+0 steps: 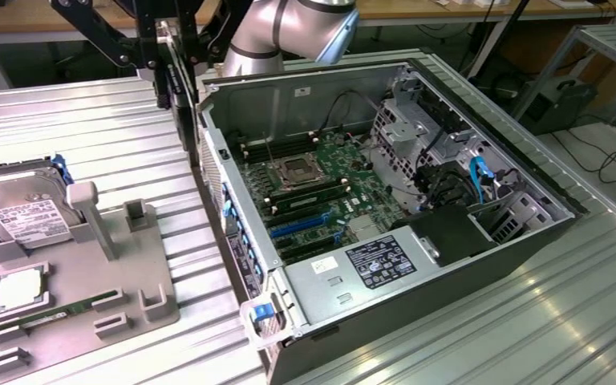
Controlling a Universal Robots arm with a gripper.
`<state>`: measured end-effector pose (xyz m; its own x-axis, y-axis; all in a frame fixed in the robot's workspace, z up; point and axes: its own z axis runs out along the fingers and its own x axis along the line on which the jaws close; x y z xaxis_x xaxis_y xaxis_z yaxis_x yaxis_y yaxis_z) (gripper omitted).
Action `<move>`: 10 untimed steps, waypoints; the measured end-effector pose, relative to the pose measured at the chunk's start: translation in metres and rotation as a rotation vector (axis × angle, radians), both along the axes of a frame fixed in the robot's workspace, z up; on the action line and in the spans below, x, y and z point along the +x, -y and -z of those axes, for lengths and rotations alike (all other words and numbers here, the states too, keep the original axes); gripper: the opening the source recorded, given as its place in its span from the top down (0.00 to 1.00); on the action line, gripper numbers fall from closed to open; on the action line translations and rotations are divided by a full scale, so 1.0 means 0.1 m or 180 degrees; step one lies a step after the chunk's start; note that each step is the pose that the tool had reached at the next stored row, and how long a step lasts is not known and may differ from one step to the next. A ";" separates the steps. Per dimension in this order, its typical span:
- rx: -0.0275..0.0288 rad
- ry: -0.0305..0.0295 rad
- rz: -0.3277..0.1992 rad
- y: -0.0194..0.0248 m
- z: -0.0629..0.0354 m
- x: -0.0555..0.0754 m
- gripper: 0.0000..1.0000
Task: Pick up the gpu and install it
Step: 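Pick up the gpu and move the gpu toward the slot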
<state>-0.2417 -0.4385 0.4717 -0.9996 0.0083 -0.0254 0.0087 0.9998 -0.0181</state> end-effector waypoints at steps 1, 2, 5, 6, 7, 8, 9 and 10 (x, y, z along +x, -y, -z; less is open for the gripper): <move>0.0000 0.0000 0.0000 0.000 0.000 0.01 0.72; 0.0000 0.0000 0.0000 0.000 0.000 0.02 0.72; 0.0000 0.0000 0.0000 0.000 0.000 0.05 0.72; 0.0000 0.0000 0.0000 0.000 0.001 0.06 0.72; 0.0000 0.0000 0.0000 0.000 0.000 0.07 0.72; 0.0000 0.0000 0.0000 0.000 0.000 0.08 0.72; 0.0000 0.0000 0.0000 0.000 0.000 0.09 0.72; 0.0000 0.0000 0.0000 0.000 0.000 0.10 0.72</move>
<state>-0.2321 -0.4385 0.4716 -0.9996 0.0084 -0.0255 0.0088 0.9998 -0.0180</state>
